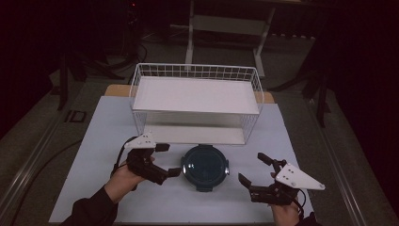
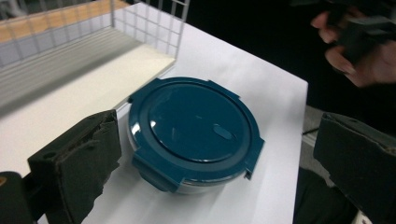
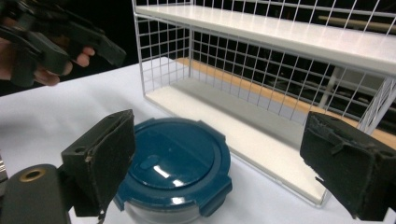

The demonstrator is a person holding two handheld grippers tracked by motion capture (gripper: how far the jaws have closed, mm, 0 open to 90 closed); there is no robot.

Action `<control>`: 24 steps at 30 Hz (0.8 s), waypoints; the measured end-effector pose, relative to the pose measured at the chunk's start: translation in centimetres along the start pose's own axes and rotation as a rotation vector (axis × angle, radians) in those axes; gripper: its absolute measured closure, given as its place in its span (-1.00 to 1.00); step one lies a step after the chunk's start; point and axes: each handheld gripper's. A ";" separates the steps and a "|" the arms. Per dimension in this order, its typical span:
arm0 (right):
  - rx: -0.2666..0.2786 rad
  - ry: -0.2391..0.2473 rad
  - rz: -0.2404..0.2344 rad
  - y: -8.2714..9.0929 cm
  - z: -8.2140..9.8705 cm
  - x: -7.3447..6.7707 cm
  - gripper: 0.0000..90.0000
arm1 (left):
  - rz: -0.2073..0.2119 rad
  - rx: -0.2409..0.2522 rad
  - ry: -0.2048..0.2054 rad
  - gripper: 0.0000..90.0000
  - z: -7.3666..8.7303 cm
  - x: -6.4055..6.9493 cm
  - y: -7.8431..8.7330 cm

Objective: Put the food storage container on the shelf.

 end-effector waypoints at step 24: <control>-0.077 -0.011 -0.020 -2.2 -0.2 -0.8 -0.78 | -0.007 -0.199 0.441 -0.87 3.1 -5.6 -5.7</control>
Point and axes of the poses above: each handheld gripper's, and its own axes: y roughly backward along the jaws, z roughly out of its underside, x roughly to its right, and after that the axes turned 4 degrees about x, right-handed
